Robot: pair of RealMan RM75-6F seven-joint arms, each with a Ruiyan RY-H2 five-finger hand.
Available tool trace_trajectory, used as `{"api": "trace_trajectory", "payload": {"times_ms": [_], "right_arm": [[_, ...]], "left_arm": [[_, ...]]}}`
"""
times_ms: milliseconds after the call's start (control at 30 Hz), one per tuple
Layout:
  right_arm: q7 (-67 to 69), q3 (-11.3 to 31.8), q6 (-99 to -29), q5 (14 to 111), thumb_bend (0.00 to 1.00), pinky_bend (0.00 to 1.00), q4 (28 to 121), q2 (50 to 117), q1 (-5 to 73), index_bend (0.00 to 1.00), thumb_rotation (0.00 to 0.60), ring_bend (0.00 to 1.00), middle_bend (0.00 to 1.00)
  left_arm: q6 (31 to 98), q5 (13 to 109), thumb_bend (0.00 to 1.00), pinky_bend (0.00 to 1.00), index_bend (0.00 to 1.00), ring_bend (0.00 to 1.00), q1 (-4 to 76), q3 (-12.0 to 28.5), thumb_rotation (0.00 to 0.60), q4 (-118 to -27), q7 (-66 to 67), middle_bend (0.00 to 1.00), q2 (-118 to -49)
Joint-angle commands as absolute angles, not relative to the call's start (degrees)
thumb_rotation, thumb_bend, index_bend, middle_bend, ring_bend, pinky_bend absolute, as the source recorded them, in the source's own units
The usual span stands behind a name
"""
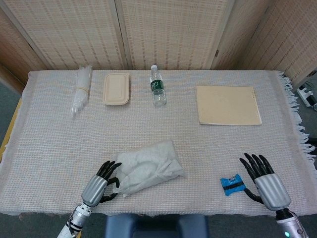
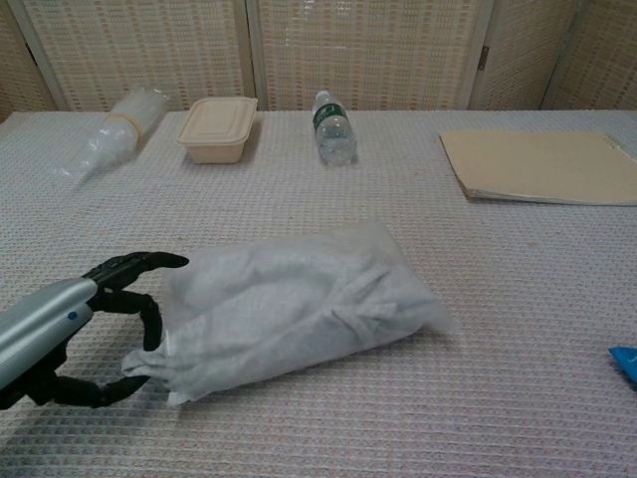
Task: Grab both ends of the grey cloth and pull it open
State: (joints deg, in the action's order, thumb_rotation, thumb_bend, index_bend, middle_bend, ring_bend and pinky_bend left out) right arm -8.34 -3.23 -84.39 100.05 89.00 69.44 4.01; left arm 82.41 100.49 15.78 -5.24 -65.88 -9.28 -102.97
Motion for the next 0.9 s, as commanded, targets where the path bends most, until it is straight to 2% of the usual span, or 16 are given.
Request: {"api": "trace_trajectory", "payload": {"times_ms": [33, 167, 300, 667, 900], "right_arm": [[-6.7, -3.2, -83.8, 103.1, 0.24, 0.00, 83.7, 75.8, 6.1, 0.16, 0.600, 0.00, 0.00], [-6.4, -2.4, -84.1, 104.8, 0.30, 0.00, 79.7, 81.5, 7.8, 0.31, 0.600, 0.00, 0.00], [-6.5, -1.3, -83.8, 105.1, 0.32, 0.00, 75.4, 87.2, 9.4, 0.40, 0.600, 0.00, 0.00], [-4.4, 1.1, -81.4, 100.9, 0.33, 0.00, 66.0, 98.8, 12.3, 0.42, 0.600, 0.00, 0.00], [-1.6, 0.9, -83.3, 100.8, 0.33, 0.00, 59.7, 104.6, 13.3, 0.41, 0.600, 0.00, 0.00]], "left_arm": [[82.5, 100.9, 0.59, 0.00, 0.72, 0.00, 15.8, -5.8, 0.600, -66.5, -8.6, 0.14, -102.7], [82.1, 100.7, 0.59, 0.00, 0.72, 0.00, 16.0, -6.0, 0.600, -67.0, -8.2, 0.14, -102.9], [81.8, 100.6, 0.58, 0.00, 0.72, 0.00, 16.3, -5.9, 0.600, -67.9, -8.0, 0.14, -102.9], [81.6, 99.6, 0.57, 0.00, 0.73, 0.00, 16.9, -5.1, 0.600, -69.4, -7.9, 0.14, -101.9], [81.9, 99.4, 0.56, 0.00, 0.73, 0.00, 17.2, -4.8, 0.600, -69.4, -8.0, 0.14, -101.7]]}}
